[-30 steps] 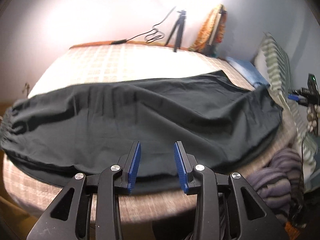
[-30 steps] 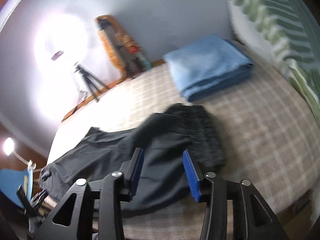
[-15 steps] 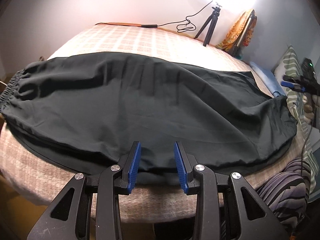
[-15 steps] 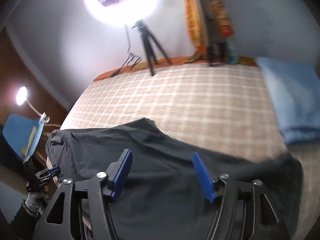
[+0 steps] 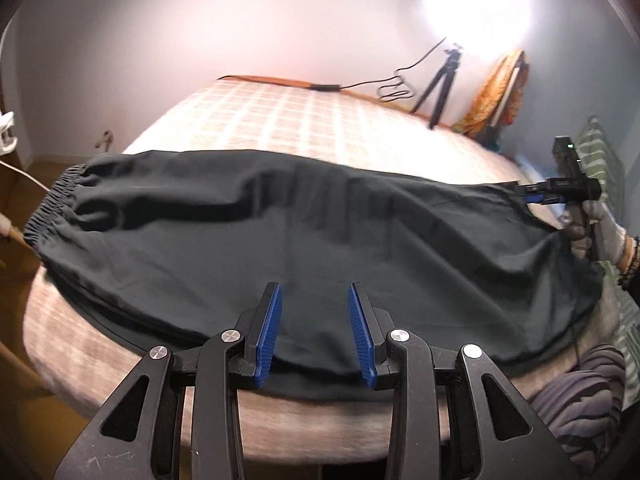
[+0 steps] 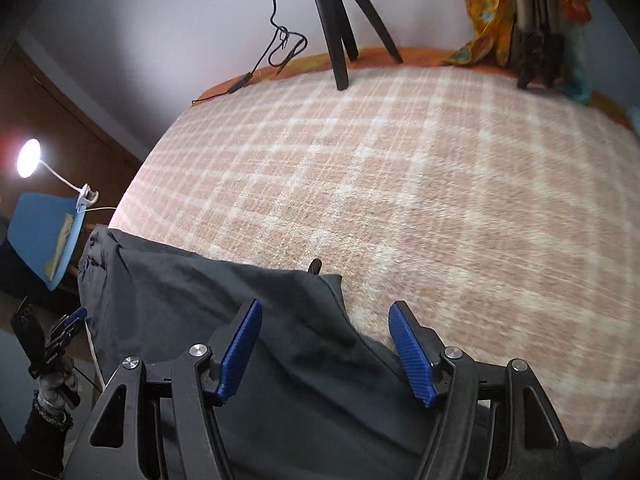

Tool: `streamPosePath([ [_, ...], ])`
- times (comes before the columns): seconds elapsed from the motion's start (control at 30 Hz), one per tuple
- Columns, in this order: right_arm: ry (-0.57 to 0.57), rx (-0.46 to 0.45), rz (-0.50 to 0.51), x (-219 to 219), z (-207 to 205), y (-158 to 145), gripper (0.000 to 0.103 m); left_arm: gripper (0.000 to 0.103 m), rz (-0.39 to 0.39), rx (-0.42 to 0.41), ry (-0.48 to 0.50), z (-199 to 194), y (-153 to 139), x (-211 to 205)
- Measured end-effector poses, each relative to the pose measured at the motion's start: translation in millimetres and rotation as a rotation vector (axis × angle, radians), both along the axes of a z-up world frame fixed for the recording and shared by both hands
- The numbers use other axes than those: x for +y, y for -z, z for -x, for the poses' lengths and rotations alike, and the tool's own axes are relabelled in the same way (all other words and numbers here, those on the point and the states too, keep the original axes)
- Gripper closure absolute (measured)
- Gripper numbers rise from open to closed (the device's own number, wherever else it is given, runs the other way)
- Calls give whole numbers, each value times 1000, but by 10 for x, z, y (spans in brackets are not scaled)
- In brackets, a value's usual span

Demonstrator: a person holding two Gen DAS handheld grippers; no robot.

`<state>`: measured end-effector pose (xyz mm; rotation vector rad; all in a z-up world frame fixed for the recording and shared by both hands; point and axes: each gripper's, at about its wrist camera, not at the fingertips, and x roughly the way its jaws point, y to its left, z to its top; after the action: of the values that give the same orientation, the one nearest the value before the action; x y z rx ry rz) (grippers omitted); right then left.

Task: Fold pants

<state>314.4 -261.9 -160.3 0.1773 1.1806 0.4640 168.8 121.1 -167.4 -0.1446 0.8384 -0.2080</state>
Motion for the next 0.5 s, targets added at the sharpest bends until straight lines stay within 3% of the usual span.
streamPosePath([
  [0.1,-15,3,-12,43,-19,69,42,70,-12,18,-35,-58,94,96],
  [0.13,-18,-7,-6,53,-8,70,50,70,-10,27,-46,-72,129,119],
  [0.17,-33,-16,-10,73,2,64,69,70,-11,32,-54,-82,160,133],
  [0.27,-60,-15,-2,138,-2,37,97,71,-5,32,-63,-95,237,166],
  [0.37,-94,-76,83,270,4,-106,101,71,-15,22,-57,-103,251,156],
  [0.5,-53,-132,98,227,-147,-276,101,71,-11,15,-52,-80,259,162],
])
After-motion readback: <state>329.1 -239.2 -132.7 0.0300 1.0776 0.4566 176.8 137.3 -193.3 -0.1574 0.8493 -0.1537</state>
